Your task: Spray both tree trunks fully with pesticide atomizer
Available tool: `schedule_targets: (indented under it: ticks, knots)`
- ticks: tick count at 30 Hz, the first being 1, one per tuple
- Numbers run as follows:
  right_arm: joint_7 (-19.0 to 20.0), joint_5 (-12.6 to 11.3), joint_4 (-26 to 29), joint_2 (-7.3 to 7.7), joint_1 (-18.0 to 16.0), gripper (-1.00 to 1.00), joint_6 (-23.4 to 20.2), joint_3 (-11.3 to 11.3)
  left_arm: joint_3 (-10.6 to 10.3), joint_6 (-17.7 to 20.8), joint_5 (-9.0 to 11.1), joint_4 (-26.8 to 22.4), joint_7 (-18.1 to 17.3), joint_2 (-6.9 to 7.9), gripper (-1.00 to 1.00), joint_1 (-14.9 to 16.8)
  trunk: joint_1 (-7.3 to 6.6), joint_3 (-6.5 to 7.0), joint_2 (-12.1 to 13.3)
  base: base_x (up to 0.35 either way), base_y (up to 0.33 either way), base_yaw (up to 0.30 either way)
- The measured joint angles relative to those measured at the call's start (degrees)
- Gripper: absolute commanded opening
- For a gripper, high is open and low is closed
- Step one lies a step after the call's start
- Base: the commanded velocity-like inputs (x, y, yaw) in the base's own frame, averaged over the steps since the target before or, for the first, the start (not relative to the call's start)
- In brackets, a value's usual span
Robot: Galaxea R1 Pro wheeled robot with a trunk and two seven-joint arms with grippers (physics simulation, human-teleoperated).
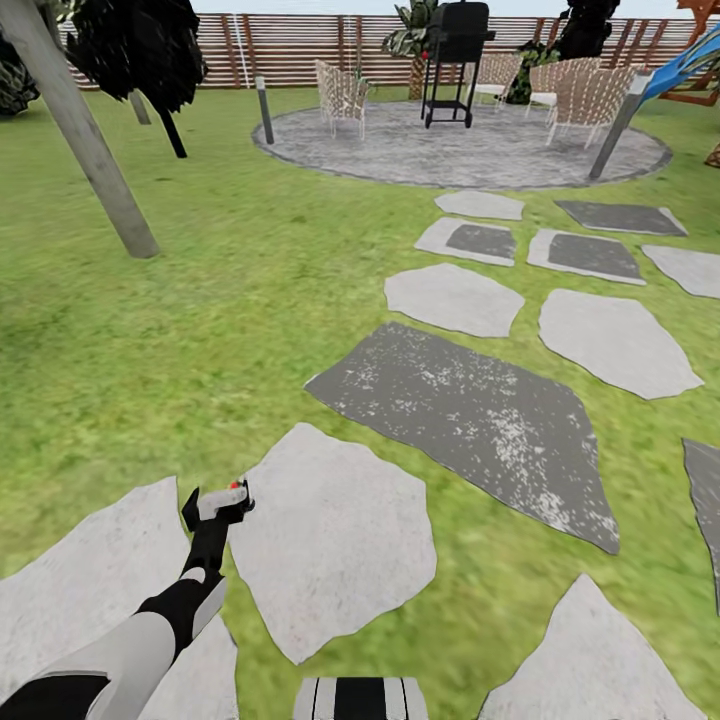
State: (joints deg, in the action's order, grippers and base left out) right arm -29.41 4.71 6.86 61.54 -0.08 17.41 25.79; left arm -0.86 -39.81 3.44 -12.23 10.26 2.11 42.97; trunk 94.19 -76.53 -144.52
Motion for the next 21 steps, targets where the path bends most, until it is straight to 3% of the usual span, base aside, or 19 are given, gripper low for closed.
schedule_targets:
  ticks: [21]
  knots:
    - [0.01, 0.0, -0.95, 0.0, 0.0, 1.0, -0.06, 0.09, 0.02, 0.09, 0.0, -0.02, 0.0, 0.08, 1.0, -0.01, 0.54, -4.66, -0.28, 0.0, 0.0, 0.0]
